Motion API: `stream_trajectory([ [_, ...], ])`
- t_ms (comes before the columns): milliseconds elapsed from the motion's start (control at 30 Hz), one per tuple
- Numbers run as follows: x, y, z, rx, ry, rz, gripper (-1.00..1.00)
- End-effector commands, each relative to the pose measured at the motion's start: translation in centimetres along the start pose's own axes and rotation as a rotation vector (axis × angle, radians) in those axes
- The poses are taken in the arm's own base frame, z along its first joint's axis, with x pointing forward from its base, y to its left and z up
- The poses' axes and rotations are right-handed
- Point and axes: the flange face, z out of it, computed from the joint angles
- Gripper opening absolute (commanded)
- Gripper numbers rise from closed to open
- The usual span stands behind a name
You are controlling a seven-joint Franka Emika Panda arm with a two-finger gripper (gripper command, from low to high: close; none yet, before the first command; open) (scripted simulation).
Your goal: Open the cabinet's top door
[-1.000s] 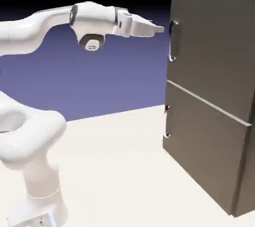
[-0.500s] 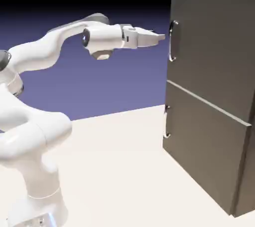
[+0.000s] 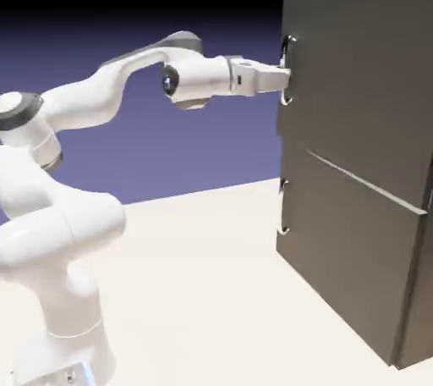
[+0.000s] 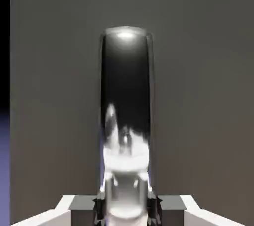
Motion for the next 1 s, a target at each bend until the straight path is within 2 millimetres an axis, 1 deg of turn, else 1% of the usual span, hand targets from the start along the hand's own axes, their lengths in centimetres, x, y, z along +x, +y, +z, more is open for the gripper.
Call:
stream_trajectory([
  [0,0.3,0.3,-1.0,0.016,-0.016,0.000,-1.00],
  [167,1.8,1.8,-6.0,0.103,-0.103,0.000,-1.00],
  [300,3.5,3.5,-10.0,0.179,-0.179,0.000,-1.00],
  [433,5.3,5.3,-13.3,0.244,-0.244,0.000,-1.00],
  [667,8.1,8.1,-17.6,0.338,-0.338,0.000,-1.00],
  [967,11.7,11.7,-21.8,0.443,-0.443,0.000,-1.00],
])
